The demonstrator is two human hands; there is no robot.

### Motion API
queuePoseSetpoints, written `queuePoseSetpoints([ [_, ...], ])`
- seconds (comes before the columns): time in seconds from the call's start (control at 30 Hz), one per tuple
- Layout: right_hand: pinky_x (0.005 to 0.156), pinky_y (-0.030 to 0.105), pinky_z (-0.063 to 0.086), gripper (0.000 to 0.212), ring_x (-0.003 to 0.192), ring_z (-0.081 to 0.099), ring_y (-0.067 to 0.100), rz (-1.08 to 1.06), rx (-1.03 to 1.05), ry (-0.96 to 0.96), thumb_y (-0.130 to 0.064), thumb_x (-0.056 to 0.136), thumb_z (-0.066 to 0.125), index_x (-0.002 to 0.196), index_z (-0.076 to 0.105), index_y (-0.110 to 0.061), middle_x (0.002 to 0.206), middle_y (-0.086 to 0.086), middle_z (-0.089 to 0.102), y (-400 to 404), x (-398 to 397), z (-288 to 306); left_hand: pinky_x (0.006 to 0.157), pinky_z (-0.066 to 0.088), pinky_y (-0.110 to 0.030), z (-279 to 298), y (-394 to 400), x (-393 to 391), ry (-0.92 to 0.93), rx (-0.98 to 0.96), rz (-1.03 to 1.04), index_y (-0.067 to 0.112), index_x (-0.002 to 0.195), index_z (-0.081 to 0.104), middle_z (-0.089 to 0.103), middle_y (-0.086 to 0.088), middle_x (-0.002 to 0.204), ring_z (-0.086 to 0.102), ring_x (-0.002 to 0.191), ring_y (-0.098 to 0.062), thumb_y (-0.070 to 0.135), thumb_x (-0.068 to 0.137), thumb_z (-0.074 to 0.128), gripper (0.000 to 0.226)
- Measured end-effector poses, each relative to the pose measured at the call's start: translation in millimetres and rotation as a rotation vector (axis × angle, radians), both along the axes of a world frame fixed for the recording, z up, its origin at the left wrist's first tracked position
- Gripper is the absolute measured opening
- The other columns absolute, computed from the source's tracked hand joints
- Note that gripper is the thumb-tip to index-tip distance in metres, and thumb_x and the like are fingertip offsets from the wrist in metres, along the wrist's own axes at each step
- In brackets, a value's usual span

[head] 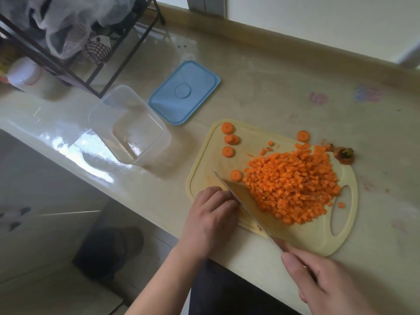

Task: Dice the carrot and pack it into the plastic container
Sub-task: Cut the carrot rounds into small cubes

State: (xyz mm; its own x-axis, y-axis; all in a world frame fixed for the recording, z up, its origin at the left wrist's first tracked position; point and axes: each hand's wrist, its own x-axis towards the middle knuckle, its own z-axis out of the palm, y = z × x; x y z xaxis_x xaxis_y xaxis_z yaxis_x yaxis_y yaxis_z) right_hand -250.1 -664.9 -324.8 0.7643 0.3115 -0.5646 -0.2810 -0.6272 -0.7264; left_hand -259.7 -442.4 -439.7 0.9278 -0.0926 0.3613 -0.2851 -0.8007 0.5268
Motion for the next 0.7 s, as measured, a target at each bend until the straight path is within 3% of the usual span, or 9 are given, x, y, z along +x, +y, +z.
queuePoseSetpoints([
  [0.23,0.058,0.004,0.032,0.046,0.061,0.051,-0.013,0.0,0.061,0.001,-0.069,0.067,0.04,0.11,0.057,-0.066,0.055,-0.035,0.051,-3,5,-1,0.086,0.052,-0.039,1,0,3,0.032,-0.015,0.002,0.005,0.101,0.076,0.07,-0.008,0.103,0.062,0.097,-0.03,0.006,0.091,0.071,0.011],
  [0.37,0.056,0.001,0.034,0.029,0.061,0.051,-0.015,0.002,0.066,-0.02,-0.068,0.08,0.045,0.108,0.054,-0.069,0.053,-0.037,0.049,-5,3,-4,0.084,0.052,-0.038,2,0,5,0.035,-0.016,-0.005,0.005,0.099,0.076,0.069,-0.008,0.102,0.061,0.096,-0.029,0.004,0.089,0.069,0.012],
  [0.47,0.059,0.0,0.035,0.019,0.063,0.05,-0.02,0.021,0.062,-0.012,-0.056,0.089,0.048,0.091,0.063,-0.067,0.05,-0.04,0.046,-2,5,-7,0.084,0.052,-0.037,2,-2,7,0.037,-0.03,0.011,0.004,0.096,0.076,0.069,-0.008,0.098,0.062,0.094,-0.029,-0.002,0.082,0.071,0.016],
  [0.53,0.059,0.001,0.035,0.031,0.063,0.052,-0.018,0.048,0.065,-0.028,-0.056,0.09,0.043,0.064,0.057,-0.066,0.049,-0.038,0.048,3,11,-9,0.085,0.052,-0.035,3,-3,7,0.033,-0.032,0.011,0.004,0.094,0.076,0.07,-0.008,0.098,0.061,0.094,-0.028,-0.002,0.083,0.068,0.015],
  [0.7,0.053,0.01,0.037,0.031,0.052,0.054,-0.002,0.077,0.119,-0.062,-0.052,0.086,0.036,0.063,0.052,-0.066,0.047,-0.02,0.053,10,20,-10,0.086,0.052,-0.035,5,0,5,0.026,-0.01,-0.014,0.004,0.094,0.075,0.069,-0.008,0.099,0.062,0.094,-0.028,0.001,0.088,0.066,0.012],
])
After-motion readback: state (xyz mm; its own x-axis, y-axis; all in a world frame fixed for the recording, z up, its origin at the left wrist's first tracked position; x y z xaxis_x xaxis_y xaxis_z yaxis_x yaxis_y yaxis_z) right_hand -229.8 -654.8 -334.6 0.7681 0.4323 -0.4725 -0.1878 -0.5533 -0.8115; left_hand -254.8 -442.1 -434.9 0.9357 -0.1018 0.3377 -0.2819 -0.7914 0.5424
